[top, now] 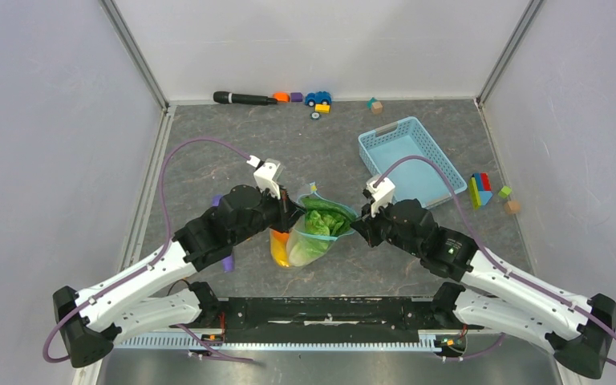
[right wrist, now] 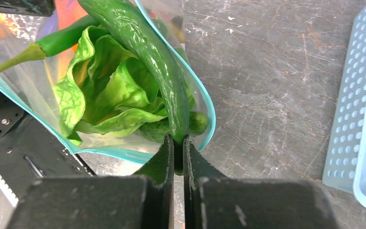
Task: Place the food in the zip-top bag and seal the zipper
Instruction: Place the fake vegetable in the zipper food storage bag.
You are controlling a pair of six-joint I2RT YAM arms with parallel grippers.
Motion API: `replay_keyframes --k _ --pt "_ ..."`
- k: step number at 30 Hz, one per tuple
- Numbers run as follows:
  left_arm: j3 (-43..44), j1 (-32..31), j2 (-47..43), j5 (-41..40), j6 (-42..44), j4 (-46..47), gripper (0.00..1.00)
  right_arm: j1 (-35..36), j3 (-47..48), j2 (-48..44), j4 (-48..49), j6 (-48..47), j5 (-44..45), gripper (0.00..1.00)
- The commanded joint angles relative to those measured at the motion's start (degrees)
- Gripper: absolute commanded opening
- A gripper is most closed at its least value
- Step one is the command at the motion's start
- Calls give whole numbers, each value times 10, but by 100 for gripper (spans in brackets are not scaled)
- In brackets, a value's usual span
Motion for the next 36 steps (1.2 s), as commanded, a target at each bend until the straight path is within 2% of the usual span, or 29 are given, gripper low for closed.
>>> replay_keyframes --k 1,6,10,16,21,26,31,34,36 --pt "23 2 10 12 36 42 2 0 27 -3 9 -41 -48 0" --pt "47 2 35 32 62 21 2 -1 99 34 -67 -104 -69 0" --pt "59 2 48 56 69 21 2 1 189 98 -138 -132 -94 0" --pt "68 1 58 86 71 32 2 17 285 201 -189 -124 -90 1" --pt "69 1 69 103 64 50 2 38 342 261 -189 -84 -68 3" --pt "64 1 79 105 45 67 2 43 306 280 -97 -41 -141 2" --pt "53 1 71 108 27 83 2 43 188 247 87 54 -125 5" --pt "44 1 61 101 18 90 2 43 118 221 196 89 -126 12" --pt "39 1 53 89 12 90 2 43 91 207 232 95 -122 15"
